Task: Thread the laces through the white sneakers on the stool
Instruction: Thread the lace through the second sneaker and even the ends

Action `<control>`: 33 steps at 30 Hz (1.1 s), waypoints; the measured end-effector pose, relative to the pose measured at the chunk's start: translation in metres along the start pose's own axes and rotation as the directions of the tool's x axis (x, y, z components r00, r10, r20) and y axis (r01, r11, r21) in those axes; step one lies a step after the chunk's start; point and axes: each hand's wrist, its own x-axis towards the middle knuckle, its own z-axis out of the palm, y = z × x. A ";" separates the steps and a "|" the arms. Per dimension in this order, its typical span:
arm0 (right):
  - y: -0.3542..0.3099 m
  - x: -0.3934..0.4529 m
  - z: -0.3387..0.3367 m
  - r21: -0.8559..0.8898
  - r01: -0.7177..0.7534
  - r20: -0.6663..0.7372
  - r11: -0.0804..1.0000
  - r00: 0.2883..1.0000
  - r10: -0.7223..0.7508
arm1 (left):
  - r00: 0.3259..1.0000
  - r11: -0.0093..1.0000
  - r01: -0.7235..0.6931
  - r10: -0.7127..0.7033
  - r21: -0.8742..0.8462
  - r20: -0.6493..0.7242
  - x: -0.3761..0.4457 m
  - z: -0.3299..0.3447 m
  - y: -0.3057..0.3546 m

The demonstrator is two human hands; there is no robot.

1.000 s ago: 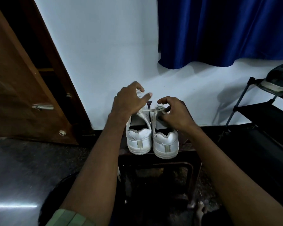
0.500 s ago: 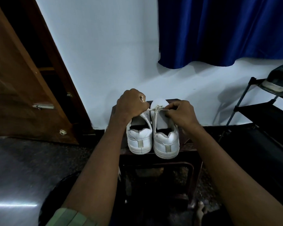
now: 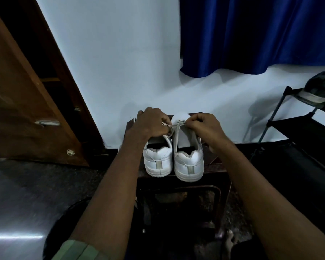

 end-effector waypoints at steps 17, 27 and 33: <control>-0.017 -0.008 0.005 -0.034 0.151 0.100 0.988 0.984 -0.147 | 0.994 0.727 0.064 -0.104 -0.683 -0.018 0.000 -0.023 0.018; -0.031 0.003 0.012 0.314 0.086 0.053 0.945 0.993 -0.108 | 0.917 0.831 0.267 -0.375 -0.487 -0.137 0.001 -0.024 -0.003; -0.017 0.018 -0.001 0.312 -0.138 0.208 0.940 0.975 0.074 | 0.760 0.650 0.405 -0.630 -0.643 -0.158 -0.002 -0.030 -0.025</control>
